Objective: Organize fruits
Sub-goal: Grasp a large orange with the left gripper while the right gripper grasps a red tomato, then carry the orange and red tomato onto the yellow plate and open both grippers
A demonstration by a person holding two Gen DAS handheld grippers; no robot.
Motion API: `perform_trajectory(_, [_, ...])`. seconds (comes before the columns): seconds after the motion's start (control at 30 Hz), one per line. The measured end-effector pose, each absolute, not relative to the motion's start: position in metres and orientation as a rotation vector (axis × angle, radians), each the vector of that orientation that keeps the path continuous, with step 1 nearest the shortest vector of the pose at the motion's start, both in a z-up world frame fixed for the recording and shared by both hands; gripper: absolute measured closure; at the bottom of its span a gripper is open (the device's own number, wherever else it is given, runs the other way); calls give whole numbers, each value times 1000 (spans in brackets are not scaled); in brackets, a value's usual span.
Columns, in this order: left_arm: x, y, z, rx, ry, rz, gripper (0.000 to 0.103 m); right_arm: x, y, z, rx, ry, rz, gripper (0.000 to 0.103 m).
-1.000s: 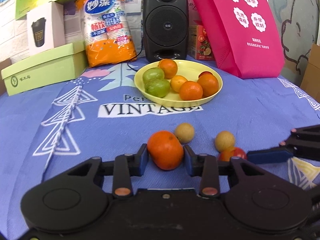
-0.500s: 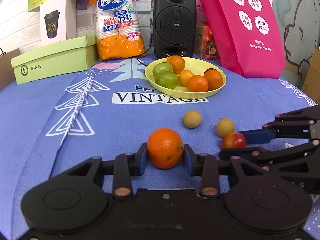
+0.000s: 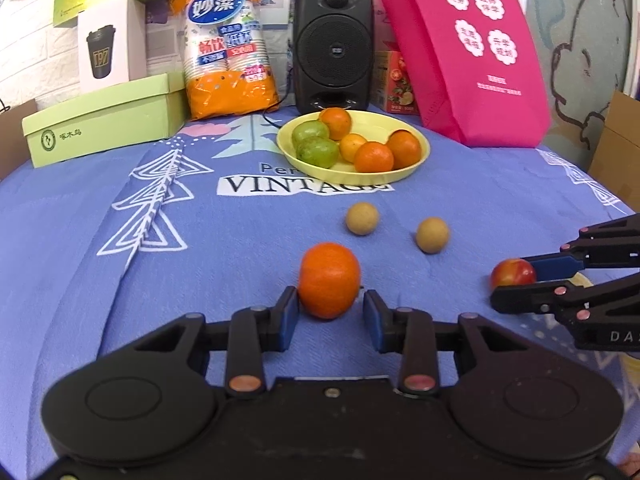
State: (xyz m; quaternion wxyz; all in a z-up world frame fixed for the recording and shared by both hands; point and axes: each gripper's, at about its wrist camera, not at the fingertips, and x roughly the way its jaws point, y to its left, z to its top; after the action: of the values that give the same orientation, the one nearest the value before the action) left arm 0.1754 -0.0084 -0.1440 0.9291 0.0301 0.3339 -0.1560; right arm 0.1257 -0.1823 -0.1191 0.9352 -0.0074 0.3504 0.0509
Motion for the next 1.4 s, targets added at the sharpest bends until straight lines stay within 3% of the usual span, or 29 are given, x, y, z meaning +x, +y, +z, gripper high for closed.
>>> perform_trajectory(0.2, [193, -14, -146, 54, 696, -308, 64, 127, -183, -123, -5, 710, 92, 75])
perform_trajectory(0.6, [203, -14, -147, 37, 688, -321, 67, 130, -180, -123, -20, 700, 90, 75])
perform_trajectory(1.07, [168, -6, -111, 77, 634, -381, 67, 110, -186, -106, -33, 693, 77, 75])
perform_trajectory(1.4, [216, -6, -85, 54, 616, -415, 67, 135, -220, -82, -21, 635, 55, 75])
